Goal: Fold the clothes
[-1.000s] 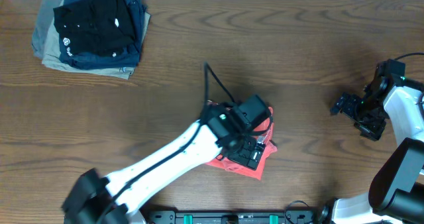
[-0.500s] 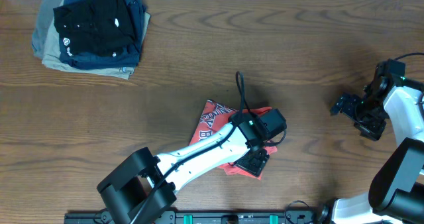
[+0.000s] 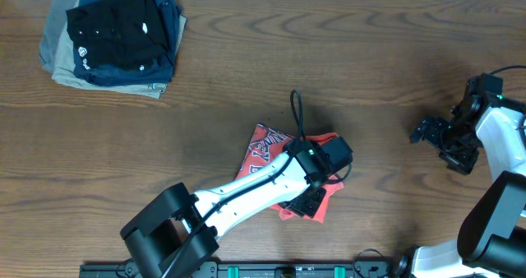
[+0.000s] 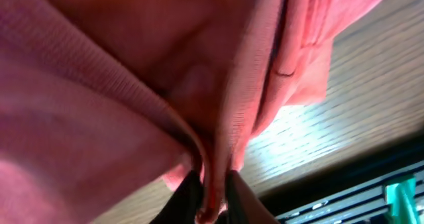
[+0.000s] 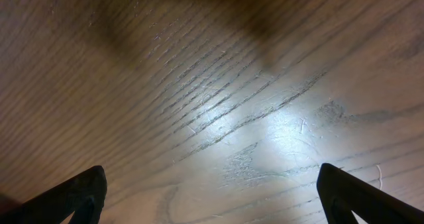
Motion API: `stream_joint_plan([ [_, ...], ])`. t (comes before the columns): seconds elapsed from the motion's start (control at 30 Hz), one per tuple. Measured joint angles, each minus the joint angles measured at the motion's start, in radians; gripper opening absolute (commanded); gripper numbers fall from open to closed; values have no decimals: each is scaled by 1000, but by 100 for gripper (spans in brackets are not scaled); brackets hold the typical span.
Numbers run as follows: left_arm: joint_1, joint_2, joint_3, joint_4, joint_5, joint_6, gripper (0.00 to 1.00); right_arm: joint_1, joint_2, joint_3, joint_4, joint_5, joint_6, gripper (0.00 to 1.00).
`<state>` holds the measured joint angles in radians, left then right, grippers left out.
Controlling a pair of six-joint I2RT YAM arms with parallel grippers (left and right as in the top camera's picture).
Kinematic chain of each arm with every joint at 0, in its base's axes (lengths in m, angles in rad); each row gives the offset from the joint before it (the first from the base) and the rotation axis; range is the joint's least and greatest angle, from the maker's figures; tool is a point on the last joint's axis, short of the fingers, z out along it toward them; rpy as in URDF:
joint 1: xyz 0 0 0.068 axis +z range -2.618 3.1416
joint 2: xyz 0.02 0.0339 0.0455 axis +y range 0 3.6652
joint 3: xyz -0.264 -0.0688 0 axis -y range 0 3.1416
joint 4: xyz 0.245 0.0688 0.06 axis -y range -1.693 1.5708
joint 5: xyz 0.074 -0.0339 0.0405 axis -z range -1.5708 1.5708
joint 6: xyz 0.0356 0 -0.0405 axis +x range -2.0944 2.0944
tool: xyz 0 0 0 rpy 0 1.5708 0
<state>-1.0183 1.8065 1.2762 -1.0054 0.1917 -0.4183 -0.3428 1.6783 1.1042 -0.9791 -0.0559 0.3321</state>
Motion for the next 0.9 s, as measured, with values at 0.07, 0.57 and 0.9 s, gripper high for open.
stream_joint_plan([
  [0.07,0,0,3,-19,0,0,14,0,0,0,0,0,0,99],
  [0.57,-9,-97,35,-42,46,-23,15,0,0,0,0,0,0,99],
  [0.9,-113,-97,35,-35,79,-50,51,0,0,0,0,0,0,99],
])
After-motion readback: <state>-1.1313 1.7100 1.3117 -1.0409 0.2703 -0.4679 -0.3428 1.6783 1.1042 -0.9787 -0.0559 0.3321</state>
